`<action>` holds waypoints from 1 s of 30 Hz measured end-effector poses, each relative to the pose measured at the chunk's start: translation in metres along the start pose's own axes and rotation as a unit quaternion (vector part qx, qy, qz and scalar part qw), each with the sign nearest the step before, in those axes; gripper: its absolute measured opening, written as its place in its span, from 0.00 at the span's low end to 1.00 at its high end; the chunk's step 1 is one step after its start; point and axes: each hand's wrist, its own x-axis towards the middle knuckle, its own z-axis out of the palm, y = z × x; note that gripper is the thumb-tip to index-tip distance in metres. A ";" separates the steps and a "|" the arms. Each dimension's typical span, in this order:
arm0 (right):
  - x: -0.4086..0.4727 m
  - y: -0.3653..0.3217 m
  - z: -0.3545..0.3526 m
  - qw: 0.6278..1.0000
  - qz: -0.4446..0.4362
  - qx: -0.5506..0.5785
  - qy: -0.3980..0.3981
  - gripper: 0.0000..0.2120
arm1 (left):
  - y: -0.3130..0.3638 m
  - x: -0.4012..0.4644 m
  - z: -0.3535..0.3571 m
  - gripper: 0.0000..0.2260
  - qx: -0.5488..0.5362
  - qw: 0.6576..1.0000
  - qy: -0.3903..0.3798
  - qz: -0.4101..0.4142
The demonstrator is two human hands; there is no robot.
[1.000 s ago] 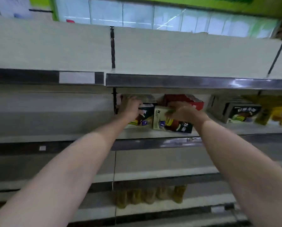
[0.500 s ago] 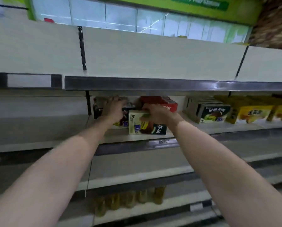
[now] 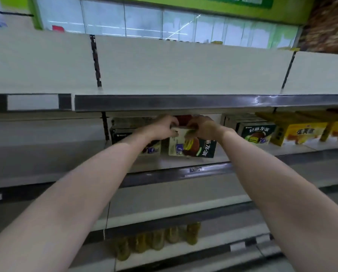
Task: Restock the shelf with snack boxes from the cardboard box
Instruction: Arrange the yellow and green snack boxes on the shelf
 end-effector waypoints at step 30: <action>-0.040 0.111 -0.010 0.955 0.129 0.264 0.033 0.08 | 0.089 0.061 0.052 0.12 -0.404 0.914 -0.012 -0.042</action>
